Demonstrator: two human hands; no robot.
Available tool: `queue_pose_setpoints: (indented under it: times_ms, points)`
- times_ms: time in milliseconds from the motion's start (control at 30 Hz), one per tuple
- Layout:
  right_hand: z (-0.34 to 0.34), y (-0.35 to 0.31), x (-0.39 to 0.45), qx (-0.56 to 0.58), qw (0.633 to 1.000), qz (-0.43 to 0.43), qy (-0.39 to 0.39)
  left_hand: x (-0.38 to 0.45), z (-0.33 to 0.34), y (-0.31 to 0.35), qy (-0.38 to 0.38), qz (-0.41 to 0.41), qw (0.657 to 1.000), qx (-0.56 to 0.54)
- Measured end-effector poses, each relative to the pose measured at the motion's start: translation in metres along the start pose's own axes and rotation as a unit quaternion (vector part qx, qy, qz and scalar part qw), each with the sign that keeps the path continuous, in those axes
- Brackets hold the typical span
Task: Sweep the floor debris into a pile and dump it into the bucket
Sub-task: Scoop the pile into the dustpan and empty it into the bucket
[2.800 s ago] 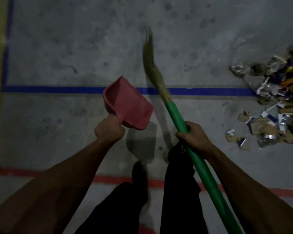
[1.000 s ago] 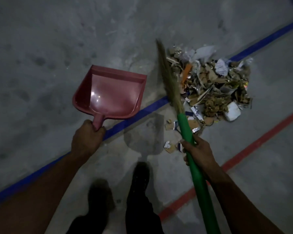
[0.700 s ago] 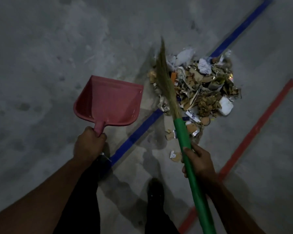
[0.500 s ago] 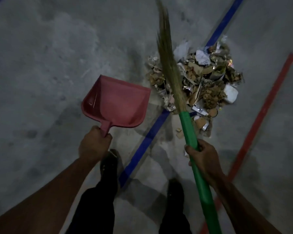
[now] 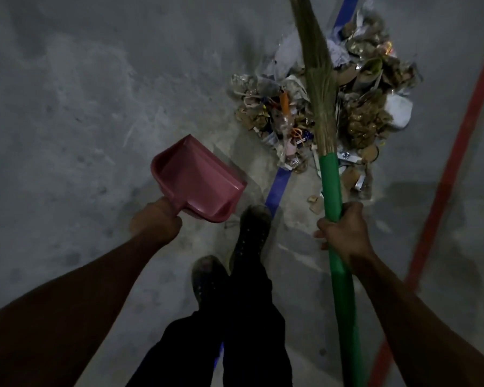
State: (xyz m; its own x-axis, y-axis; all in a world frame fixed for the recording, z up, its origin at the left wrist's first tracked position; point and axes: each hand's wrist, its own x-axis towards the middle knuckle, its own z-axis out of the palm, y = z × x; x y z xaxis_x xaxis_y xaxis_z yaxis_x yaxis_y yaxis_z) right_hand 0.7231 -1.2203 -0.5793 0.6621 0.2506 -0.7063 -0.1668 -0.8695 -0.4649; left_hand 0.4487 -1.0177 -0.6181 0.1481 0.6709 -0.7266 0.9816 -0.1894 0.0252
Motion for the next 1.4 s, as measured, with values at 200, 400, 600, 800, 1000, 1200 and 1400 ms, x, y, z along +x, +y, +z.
queue_pose_setpoints:
  times_ms: [200, 400, 600, 800, 1000, 1200, 1400]
  points:
    - [0.016, -0.004, 0.064, 0.007, 1.0, -0.016, 0.015, 0.059, 0.007, 0.027, -0.02, 0.007, 0.998, 0.059]
    - [0.021, -0.004, 0.111, 0.013, 1.0, 0.002, 0.025, 0.099, 0.009, 0.036, -0.004, 0.015, 0.994, 0.111]
    - [0.022, -0.006, 0.135, 0.014, 0.999, -0.025, 0.02, 0.135, 0.009, 0.076, 0.007, 0.07, 0.994, 0.089]
    - [0.016, -0.011, 0.144, 0.003, 0.999, -0.025, 0.034, 0.162, -0.003, 0.135, 0.018, 0.081, 0.994, 0.073]
    - [-0.011, -0.022, 0.155, -0.015, 0.998, -0.048, 0.045, 0.177, -0.015, 0.173, 0.025, 0.091, 0.993, 0.073]
    - [-0.025, -0.041, 0.199, -0.116, 0.988, -0.097, 0.036, 0.192, -0.025, 0.195, 0.022, 0.11, 0.991, 0.072]
    - [0.003, -0.013, 0.177, -0.165, 0.983, -0.065, -0.034, 0.203, -0.025, 0.208, 0.014, 0.114, 0.99, 0.087]
